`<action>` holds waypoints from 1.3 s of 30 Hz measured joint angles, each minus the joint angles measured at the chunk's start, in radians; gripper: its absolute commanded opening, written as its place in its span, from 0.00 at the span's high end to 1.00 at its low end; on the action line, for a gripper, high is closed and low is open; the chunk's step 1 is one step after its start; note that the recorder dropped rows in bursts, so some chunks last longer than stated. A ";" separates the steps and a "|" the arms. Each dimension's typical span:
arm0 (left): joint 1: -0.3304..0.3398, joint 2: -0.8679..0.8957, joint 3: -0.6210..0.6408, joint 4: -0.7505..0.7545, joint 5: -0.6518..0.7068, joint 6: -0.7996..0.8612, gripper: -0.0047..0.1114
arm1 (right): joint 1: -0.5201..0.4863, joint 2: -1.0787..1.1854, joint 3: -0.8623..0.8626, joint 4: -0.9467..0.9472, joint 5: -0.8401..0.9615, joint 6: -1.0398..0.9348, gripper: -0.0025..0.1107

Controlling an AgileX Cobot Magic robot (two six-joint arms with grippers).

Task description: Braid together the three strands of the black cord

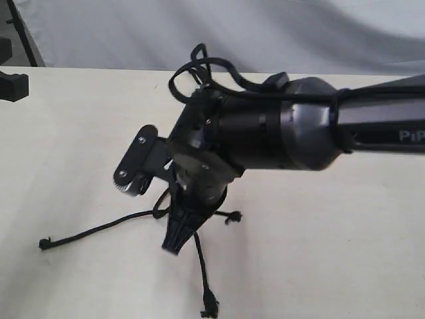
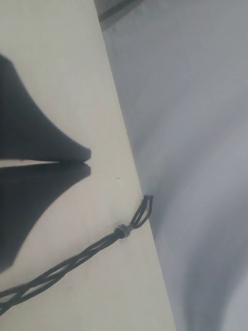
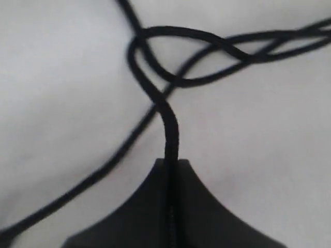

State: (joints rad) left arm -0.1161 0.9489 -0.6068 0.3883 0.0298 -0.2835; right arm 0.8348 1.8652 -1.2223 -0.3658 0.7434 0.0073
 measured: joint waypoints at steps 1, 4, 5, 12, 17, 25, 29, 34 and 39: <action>0.000 0.000 0.000 0.000 0.000 0.000 0.96 | -0.034 0.010 -0.001 -0.029 0.002 0.000 0.98; 0.000 0.000 0.000 0.000 0.000 0.000 0.96 | -0.112 0.073 -0.001 -0.049 -0.014 0.000 0.98; 0.000 0.000 0.000 0.000 0.000 0.000 0.96 | -0.121 0.098 0.002 -0.049 -0.019 0.000 0.98; 0.000 0.000 0.000 0.000 0.000 0.000 0.96 | -0.128 0.175 0.002 0.048 -0.023 -0.038 0.98; 0.000 0.000 0.000 0.000 0.000 0.000 0.96 | -0.035 0.161 -0.008 0.380 0.040 -0.348 0.98; 0.000 0.000 0.000 0.000 0.000 0.000 0.96 | 0.010 0.073 0.002 0.448 0.069 -0.410 0.98; 0.000 0.000 0.000 0.000 0.000 0.000 0.96 | -0.087 0.029 0.002 0.448 0.069 -0.410 0.98; 0.000 0.000 0.000 0.000 0.000 0.000 0.96 | -0.161 0.057 0.002 0.448 0.072 -0.403 0.98; 0.000 0.000 0.000 0.000 0.000 0.000 0.96 | -0.174 0.106 0.002 0.448 0.077 -0.395 0.86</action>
State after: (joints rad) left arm -0.1161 0.9489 -0.6068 0.3883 0.0298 -0.2835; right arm 0.6609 1.9711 -1.2204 0.0819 0.8201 -0.3874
